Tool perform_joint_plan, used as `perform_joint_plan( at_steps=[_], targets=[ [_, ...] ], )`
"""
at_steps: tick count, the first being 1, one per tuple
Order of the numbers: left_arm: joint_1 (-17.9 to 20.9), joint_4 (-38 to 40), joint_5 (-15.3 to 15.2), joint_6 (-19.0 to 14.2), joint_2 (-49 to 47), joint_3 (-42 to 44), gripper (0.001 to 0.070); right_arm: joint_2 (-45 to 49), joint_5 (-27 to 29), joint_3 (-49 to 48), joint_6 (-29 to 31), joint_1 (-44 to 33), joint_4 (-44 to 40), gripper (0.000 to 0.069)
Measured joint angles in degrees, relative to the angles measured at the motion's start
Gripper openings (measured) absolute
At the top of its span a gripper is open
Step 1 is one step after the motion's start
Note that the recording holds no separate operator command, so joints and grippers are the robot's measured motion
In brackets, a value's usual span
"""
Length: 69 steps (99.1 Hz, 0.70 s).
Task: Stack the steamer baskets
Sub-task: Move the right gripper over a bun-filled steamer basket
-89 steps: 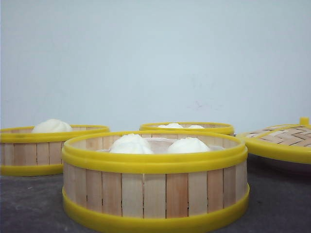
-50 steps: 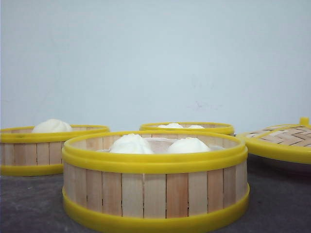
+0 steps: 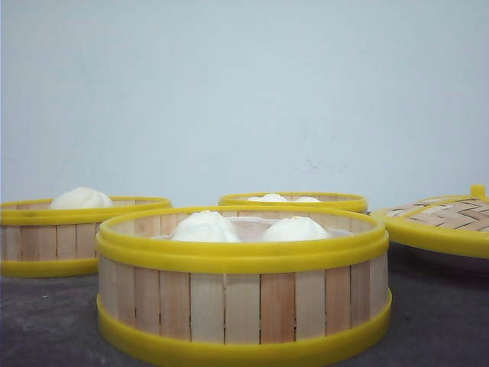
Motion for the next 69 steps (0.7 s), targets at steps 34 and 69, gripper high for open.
perform_joint_plan(
  at_steps=[34,69],
  targets=[
    [0.00,1.29,0.09,-4.52,3.28,5.33,0.0025,6.19,-0.35,9.38,6.16,0.00,-0.59,0.0003],
    [0.02,-4.04,1.66,-3.10,27.34,33.73,0.0025,32.70,-4.68,40.96,-4.44,0.02,-13.55,0.0003]
  ],
)
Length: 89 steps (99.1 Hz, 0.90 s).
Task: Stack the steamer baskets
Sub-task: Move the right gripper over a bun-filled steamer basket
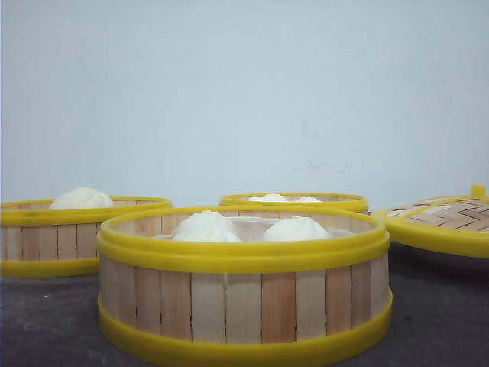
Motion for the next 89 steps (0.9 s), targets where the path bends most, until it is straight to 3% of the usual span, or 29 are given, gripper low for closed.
perform_joint_plan(
  at_steps=[19,24,32,39,61,89],
  targets=[
    [-0.04,-0.74,5.05,1.16,8.98,8.79,0.0043,6.60,-0.48,9.05,-5.18,2.10,-6.82,0.0025],
    [-0.17,-1.09,5.75,1.33,9.90,8.87,0.0125,7.58,-1.29,9.90,-5.79,2.73,-8.04,0.0115],
    [-0.26,-1.73,5.86,1.79,10.38,8.85,0.0315,9.07,-1.73,10.38,-6.01,3.69,-8.61,0.0357],
    [-0.26,-1.66,5.88,2.29,10.34,8.85,0.0397,10.25,-2.67,10.75,-6.01,4.37,-8.79,0.0447],
    [-0.98,-1.55,7.58,3.02,10.64,8.85,0.0427,19.43,-5.29,18.40,-5.73,6.47,-8.20,0.0471],
    [-4.48,-1.55,9.03,3.04,10.71,8.85,0.0427,42.99,-6.14,35.63,-5.79,9.49,-14.38,0.0465]
  ],
)
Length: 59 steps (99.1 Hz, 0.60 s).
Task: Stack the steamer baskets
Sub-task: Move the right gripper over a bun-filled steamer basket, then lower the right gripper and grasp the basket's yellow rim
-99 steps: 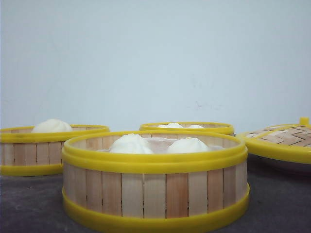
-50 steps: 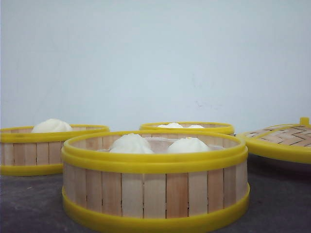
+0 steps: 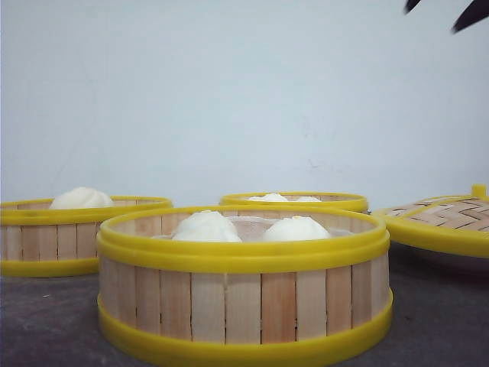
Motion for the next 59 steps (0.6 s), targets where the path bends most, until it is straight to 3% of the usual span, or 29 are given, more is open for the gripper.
perform_joint_plan(
  at_steps=[43,59],
  targets=[
    [-4.79,-0.02,1.20,0.00,0.00,0.00,0.0427,27.76,0.68,12.87,-0.15,3.30,-0.87,0.0412],
    [-5.57,0.00,1.22,0.00,0.00,0.02,0.0427,34.82,3.63,14.88,-0.20,4.17,-0.87,0.0412]
  ],
)
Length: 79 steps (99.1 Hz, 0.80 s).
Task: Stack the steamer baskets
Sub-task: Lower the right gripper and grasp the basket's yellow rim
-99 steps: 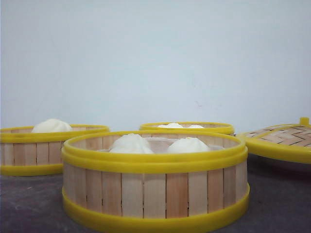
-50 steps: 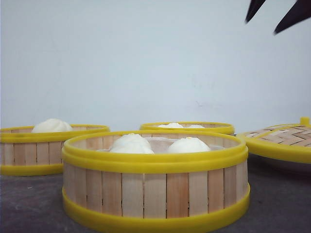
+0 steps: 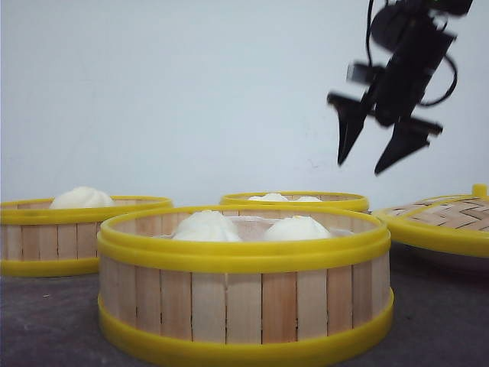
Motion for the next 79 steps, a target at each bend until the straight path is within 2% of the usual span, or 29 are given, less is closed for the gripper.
perform_joint_plan(
  at_steps=[29,59,71,79],
  targets=[
    [-0.31,0.00,-0.02,0.00,0.00,-0.02,0.0427,5.81,1.38,0.04,0.02,1.11,0.09,0.0390],
    [-0.31,-0.07,-0.02,0.00,0.00,0.00,0.0427,6.67,5.97,0.02,0.13,2.12,0.22,0.0098],
    [-0.31,-0.09,-0.02,0.00,0.00,0.00,0.0427,6.67,5.99,0.07,0.42,2.16,0.42,0.0041],
    [-0.31,-0.09,-0.02,0.00,0.00,0.00,0.0427,6.67,6.12,0.07,0.42,2.16,0.35,0.0030]
  ],
)
